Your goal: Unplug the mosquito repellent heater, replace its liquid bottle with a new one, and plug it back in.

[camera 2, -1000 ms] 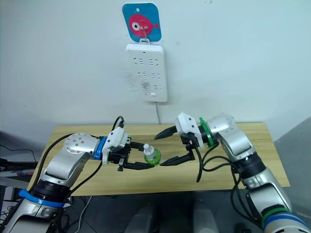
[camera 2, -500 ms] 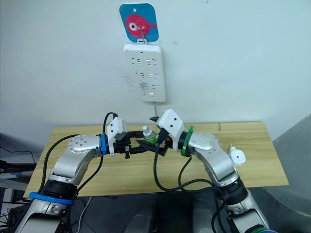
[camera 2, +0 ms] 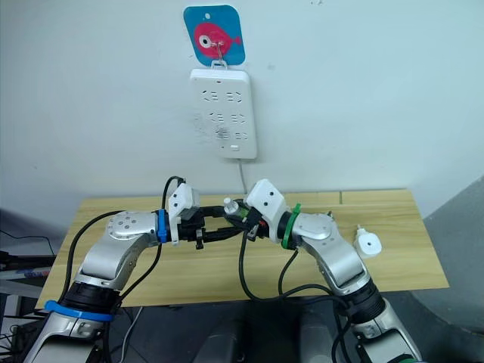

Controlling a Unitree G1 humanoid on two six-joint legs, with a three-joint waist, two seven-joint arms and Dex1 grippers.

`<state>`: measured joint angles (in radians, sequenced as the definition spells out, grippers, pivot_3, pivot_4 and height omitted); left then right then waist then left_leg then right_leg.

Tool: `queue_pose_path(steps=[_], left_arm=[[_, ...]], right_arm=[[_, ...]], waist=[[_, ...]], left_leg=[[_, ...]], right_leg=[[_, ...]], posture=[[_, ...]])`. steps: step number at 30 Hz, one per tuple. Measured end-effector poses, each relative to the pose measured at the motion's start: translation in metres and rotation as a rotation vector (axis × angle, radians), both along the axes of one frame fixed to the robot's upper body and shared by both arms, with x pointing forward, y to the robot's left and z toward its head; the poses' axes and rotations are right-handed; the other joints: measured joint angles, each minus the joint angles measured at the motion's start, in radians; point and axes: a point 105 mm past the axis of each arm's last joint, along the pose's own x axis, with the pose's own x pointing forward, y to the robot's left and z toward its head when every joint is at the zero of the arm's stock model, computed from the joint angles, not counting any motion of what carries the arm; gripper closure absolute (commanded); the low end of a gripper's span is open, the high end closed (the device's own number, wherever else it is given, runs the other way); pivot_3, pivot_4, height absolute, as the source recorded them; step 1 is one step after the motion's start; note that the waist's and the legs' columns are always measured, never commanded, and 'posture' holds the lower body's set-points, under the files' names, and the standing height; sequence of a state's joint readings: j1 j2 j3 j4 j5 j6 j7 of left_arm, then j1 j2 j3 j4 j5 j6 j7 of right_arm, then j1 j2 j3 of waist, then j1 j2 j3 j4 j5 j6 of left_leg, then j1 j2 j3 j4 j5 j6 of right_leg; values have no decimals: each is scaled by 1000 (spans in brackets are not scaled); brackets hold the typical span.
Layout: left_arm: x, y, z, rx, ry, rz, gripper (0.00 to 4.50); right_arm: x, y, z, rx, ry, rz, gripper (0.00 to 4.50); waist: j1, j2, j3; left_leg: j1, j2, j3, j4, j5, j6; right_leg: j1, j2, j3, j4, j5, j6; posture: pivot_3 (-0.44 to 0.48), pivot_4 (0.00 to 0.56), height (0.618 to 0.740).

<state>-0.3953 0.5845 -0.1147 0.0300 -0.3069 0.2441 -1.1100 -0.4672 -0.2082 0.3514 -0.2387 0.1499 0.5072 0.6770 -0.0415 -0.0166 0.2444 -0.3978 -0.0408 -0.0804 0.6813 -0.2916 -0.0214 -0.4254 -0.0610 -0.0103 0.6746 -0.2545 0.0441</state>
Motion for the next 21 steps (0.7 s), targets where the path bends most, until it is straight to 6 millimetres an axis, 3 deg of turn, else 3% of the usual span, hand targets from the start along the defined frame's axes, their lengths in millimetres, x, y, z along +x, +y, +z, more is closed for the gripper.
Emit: queue_pose_path(steps=[9,17,20,21], left_arm=[[-14,0,-3,14,7,-45,2341],[-53,-6,11,135,-49,-416,2341],[-57,-6,15,147,-48,-470,2341],[-57,-5,15,152,-46,-476,2341]], right_arm=[[-10,-3,-2,-14,19,113,3426],[-32,-5,15,-146,72,734,3426],[-33,-3,18,-158,73,830,3426],[-34,-2,18,-152,78,841,3076]], waist=[[1,0,0],[8,0,0],[9,0,0],[9,0,0]], left_leg=[[0,0,0,0,0,0],[3,1,0,0,0,-1],[2,1,0,0,0,-1],[2,1,0,0,0,-1]], right_leg=[[0,0,0,0,0,0],[3,5,0,0,0,0],[2,5,0,0,0,0],[2,4,0,0,0,0]], posture=[[-18,208,740],[13,202,740],[12,210,740],[12,210,740]])
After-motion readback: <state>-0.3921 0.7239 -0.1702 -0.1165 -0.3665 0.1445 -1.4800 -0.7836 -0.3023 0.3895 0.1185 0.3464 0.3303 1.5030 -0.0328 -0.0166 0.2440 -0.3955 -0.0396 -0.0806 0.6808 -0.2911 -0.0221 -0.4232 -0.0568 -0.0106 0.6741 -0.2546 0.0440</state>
